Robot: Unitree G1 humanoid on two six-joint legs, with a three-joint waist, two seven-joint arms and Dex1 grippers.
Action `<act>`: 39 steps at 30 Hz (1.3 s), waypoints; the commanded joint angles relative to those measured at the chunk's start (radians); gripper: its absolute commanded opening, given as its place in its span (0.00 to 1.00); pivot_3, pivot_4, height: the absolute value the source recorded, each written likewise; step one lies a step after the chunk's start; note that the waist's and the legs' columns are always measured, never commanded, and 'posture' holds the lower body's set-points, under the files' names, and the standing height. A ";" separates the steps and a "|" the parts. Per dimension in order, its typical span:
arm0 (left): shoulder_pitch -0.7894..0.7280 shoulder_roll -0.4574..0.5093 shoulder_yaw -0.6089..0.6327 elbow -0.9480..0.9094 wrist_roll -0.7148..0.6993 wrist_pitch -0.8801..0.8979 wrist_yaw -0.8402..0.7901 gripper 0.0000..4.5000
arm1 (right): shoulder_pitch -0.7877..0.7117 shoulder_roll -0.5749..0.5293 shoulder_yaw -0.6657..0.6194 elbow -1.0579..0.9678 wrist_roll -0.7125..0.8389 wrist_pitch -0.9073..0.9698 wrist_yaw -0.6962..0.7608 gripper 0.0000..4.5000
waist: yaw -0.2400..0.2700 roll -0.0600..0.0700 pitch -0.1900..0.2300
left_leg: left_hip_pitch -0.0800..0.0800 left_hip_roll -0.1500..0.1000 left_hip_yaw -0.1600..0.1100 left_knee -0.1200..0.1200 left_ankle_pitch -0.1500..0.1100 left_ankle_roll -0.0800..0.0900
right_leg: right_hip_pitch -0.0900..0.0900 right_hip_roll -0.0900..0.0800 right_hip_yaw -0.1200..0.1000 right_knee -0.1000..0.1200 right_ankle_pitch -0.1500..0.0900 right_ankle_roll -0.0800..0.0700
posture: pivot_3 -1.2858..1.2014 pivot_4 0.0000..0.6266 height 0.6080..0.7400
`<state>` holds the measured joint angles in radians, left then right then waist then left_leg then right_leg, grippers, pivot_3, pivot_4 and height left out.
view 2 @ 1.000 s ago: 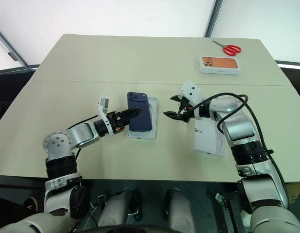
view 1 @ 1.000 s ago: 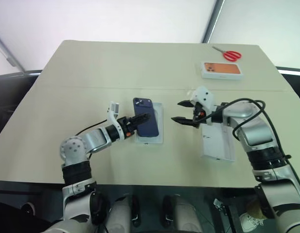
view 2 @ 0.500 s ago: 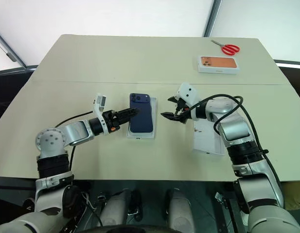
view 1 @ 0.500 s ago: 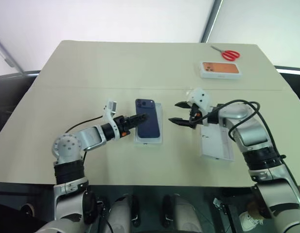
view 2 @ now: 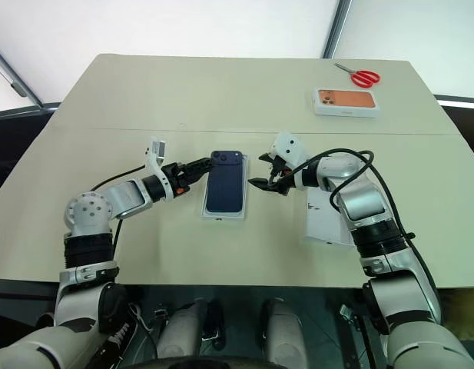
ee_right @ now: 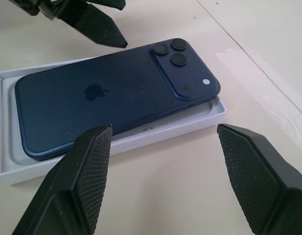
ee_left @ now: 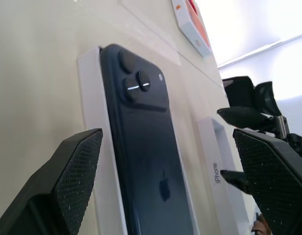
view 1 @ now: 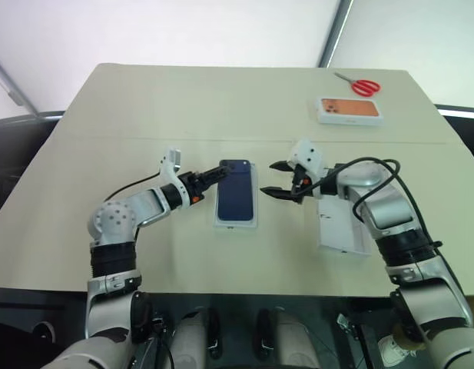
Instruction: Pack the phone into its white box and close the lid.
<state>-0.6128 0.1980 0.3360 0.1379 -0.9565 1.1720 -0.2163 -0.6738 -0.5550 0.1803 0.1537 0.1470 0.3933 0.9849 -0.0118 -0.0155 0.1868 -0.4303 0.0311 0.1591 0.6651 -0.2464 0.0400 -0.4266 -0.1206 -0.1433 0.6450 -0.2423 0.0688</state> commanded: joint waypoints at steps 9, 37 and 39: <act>-0.007 0.076 0.000 -0.036 0.023 -0.048 -0.087 1.00 | -0.095 0.116 -0.078 0.060 0.032 -0.005 -0.133 0.60 | -0.003 0.000 0.000 | 0.000 0.000 0.000 0.000 0.001 0.002 | 0.000 0.000 0.000 0.000 0.000 0.000 | 0.52 0.24 0.98; 0.069 0.107 0.025 -0.105 0.024 -0.046 -0.086 1.00 | -0.095 0.237 0.149 0.298 -0.250 -0.265 -0.123 0.01 | -0.008 0.001 0.000 | 0.001 0.001 0.000 0.000 0.001 0.001 | 0.000 0.001 0.000 0.001 0.000 0.000 | 0.52 0.24 0.98; 0.064 0.108 0.022 -0.099 0.028 -0.049 -0.086 1.00 | -0.088 0.236 0.148 0.288 -0.254 -0.259 -0.123 0.01 | -0.008 0.001 0.000 | 0.001 0.001 0.000 0.000 0.001 0.000 | 0.000 0.001 0.000 0.001 0.000 0.000 | 0.52 0.24 0.98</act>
<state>-0.5331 0.3024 0.3452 0.0564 -0.9164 1.1305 -0.2969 -0.7825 -0.3150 0.3098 0.4461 -0.0941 0.1153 0.8517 -0.0196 -0.0142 0.1872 -0.4294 0.0316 0.1594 0.6648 -0.2461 0.0393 -0.4265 -0.1197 -0.1429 0.6458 -0.2423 0.0687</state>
